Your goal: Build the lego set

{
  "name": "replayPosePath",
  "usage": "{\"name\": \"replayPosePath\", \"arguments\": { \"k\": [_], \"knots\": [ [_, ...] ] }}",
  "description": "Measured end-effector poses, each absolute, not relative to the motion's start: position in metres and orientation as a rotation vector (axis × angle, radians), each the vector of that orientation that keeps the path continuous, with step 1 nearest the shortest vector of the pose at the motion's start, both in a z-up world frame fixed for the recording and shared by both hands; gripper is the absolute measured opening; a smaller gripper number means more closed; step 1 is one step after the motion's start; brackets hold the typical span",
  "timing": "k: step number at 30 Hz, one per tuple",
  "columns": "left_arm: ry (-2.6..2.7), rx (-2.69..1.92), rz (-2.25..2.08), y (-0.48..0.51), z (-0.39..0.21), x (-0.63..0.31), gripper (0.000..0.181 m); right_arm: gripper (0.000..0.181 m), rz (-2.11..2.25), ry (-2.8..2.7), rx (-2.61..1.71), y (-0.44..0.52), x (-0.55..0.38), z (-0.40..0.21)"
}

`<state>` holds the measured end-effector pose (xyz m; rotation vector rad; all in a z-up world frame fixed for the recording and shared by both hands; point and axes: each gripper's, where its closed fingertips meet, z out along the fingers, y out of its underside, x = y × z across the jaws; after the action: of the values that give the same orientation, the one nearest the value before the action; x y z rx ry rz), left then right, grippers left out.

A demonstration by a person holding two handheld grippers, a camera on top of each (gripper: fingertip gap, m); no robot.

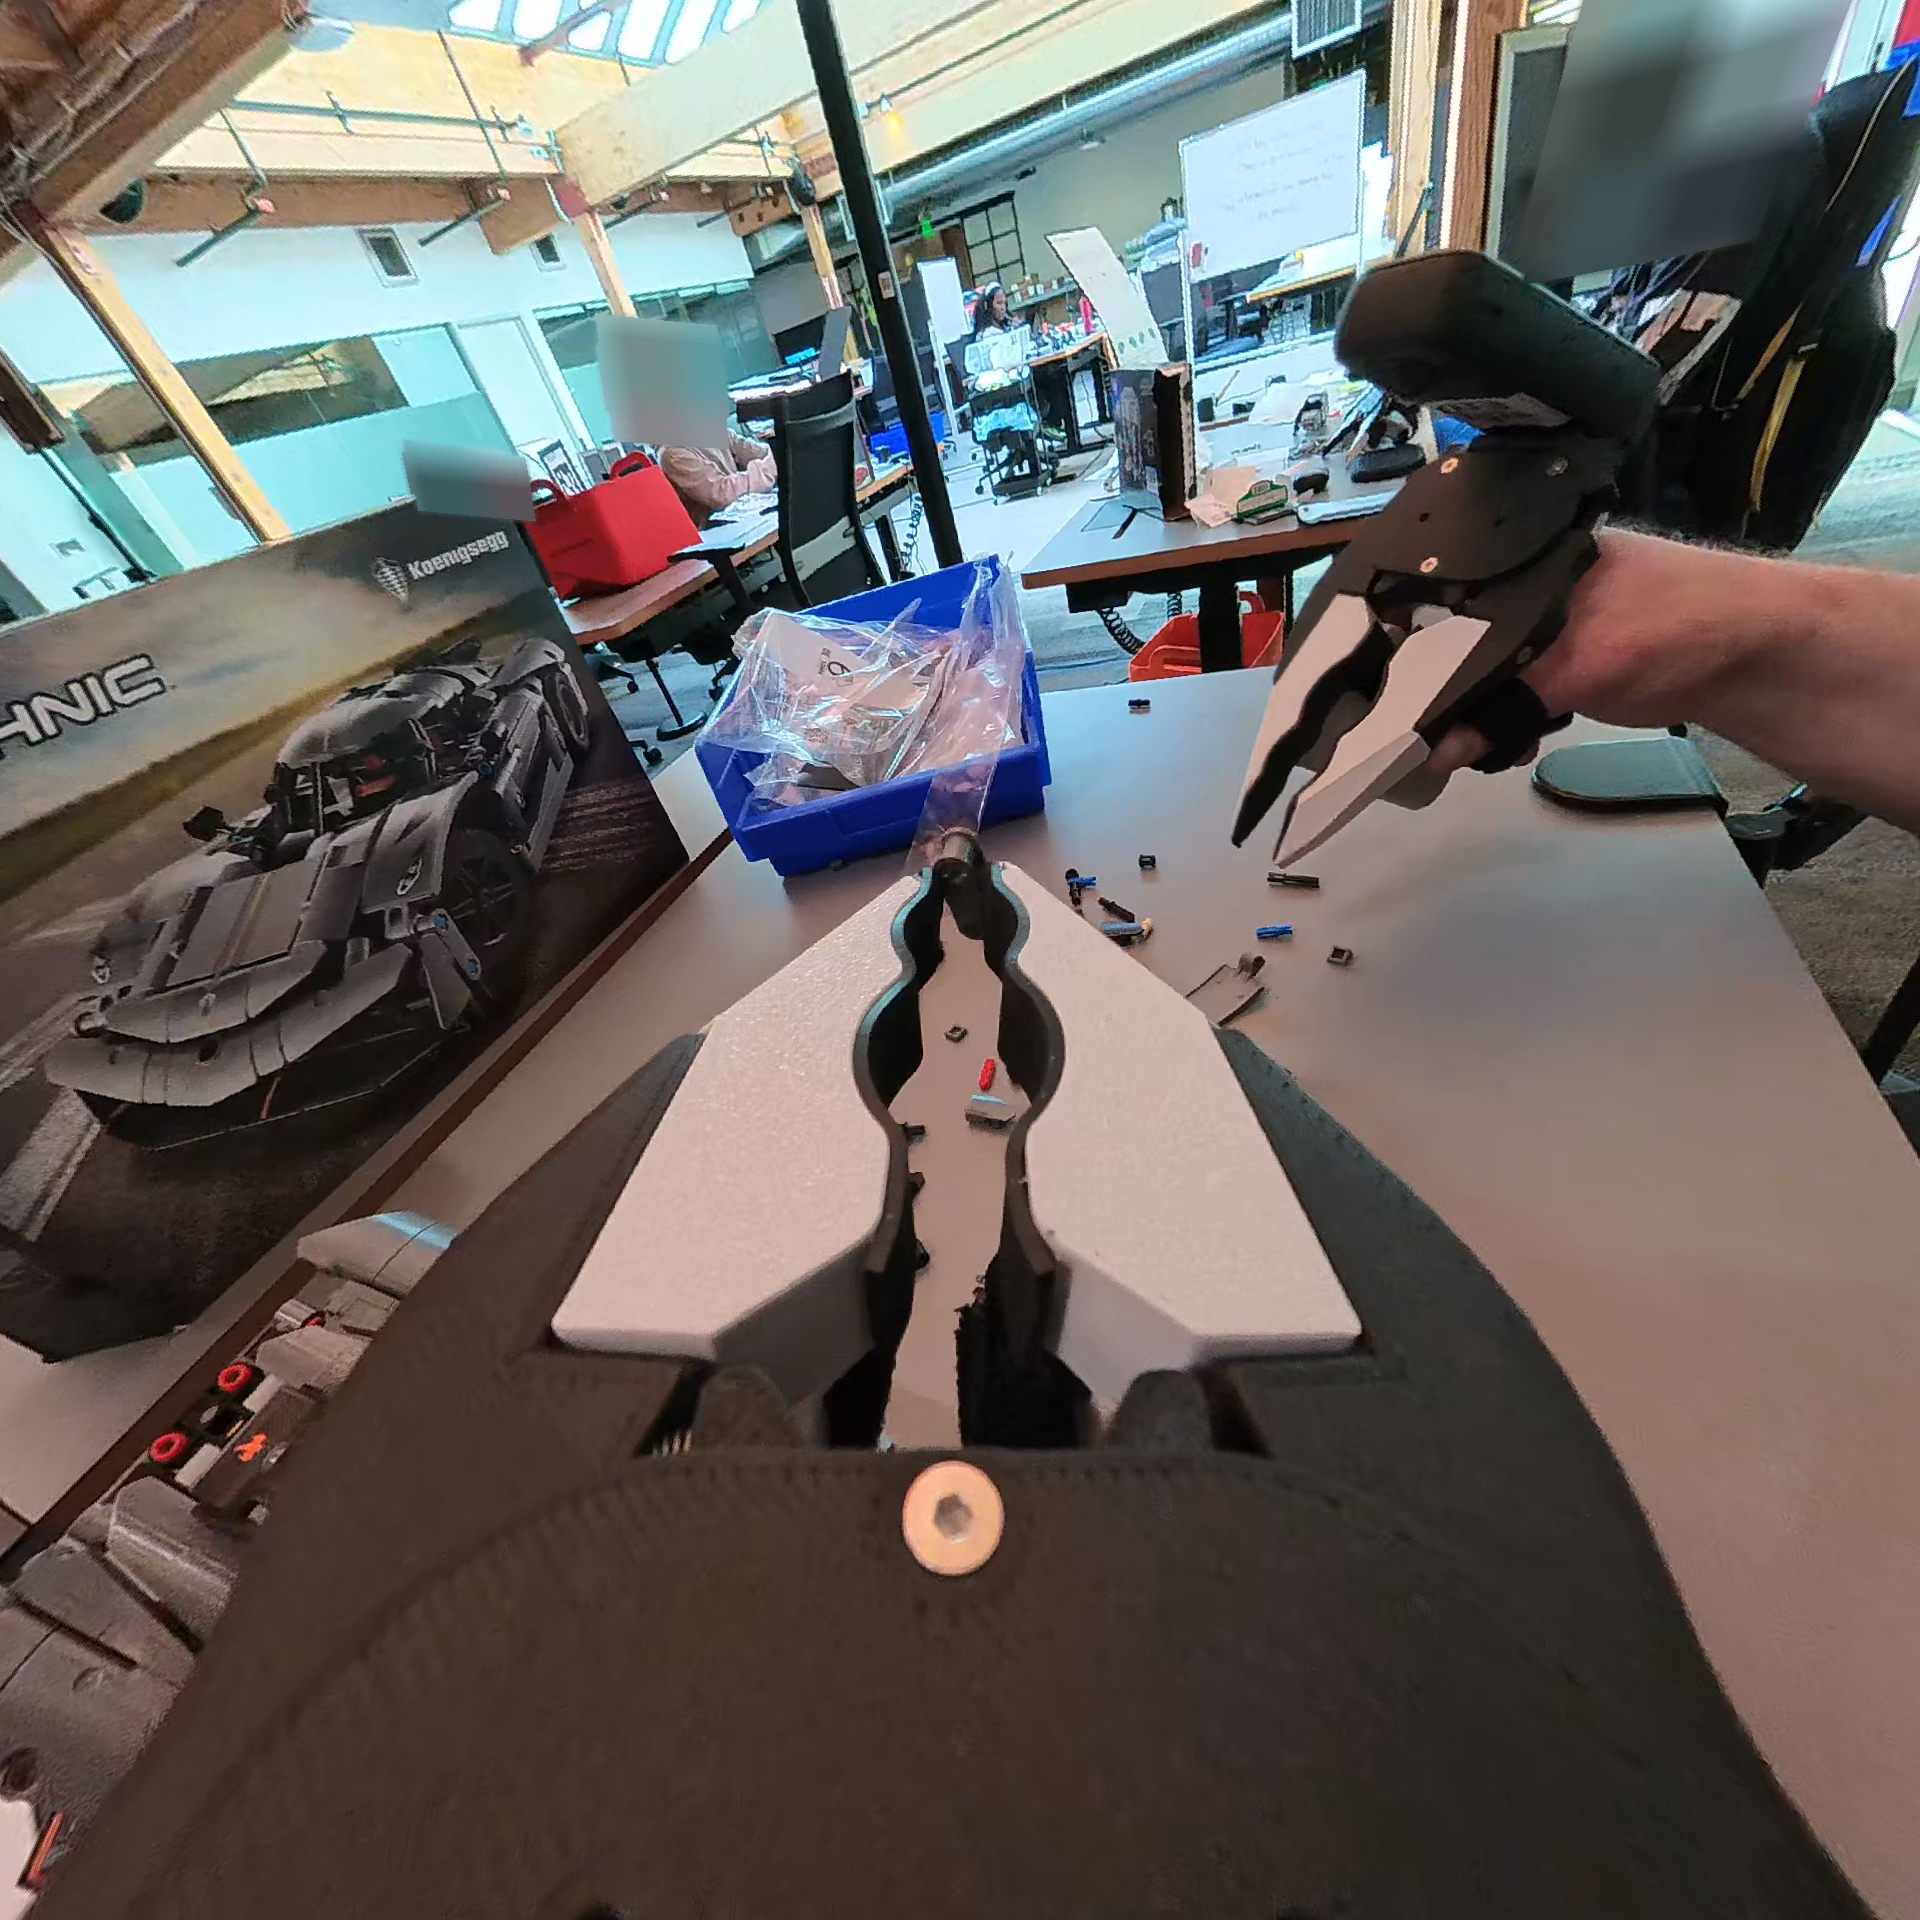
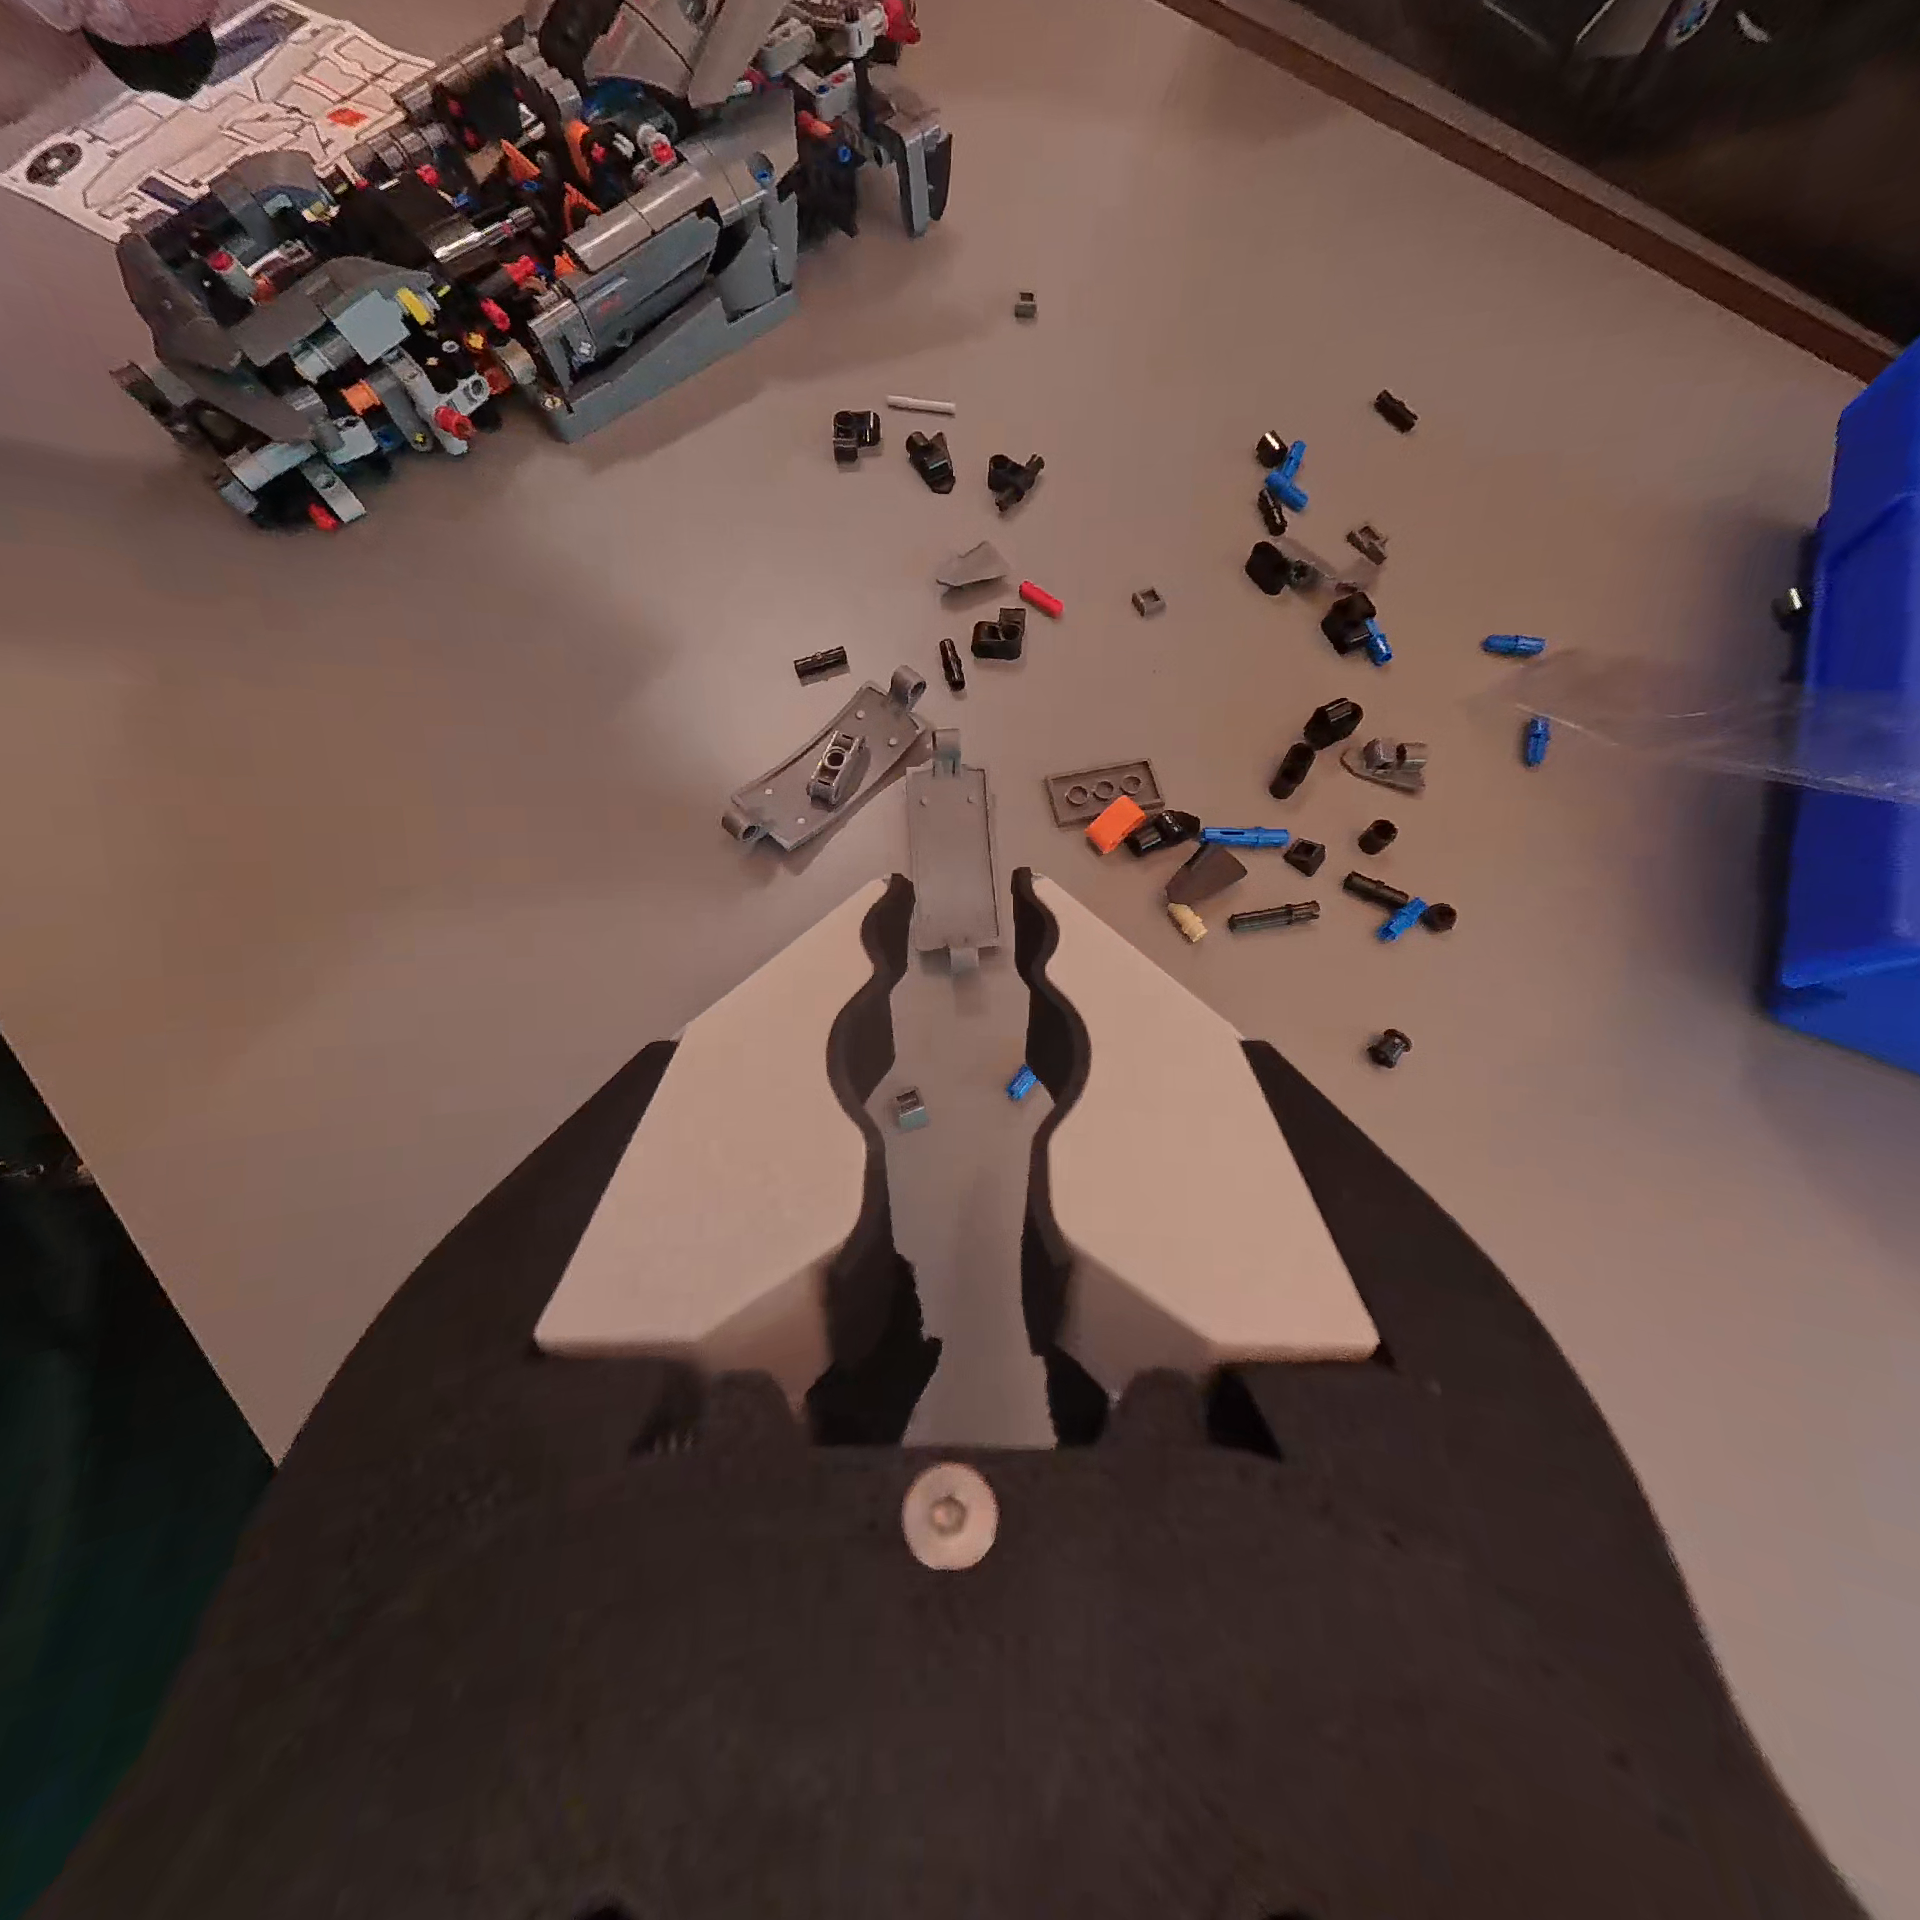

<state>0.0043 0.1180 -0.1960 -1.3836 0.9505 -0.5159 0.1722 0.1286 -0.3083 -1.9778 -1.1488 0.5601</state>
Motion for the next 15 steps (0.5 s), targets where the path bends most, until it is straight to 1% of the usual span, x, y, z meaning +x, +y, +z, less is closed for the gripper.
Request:
{"name": "replayPosePath", "arguments": {
  "k": [15],
  "knots": [
    [0.934, -1.371, -0.538, 0.1151, -0.1911, 0.0024, 0.005, 0.021, 0.487, -1.097, -1.984, 0.1318, 0.1734, -0.3137]
  ]
}}
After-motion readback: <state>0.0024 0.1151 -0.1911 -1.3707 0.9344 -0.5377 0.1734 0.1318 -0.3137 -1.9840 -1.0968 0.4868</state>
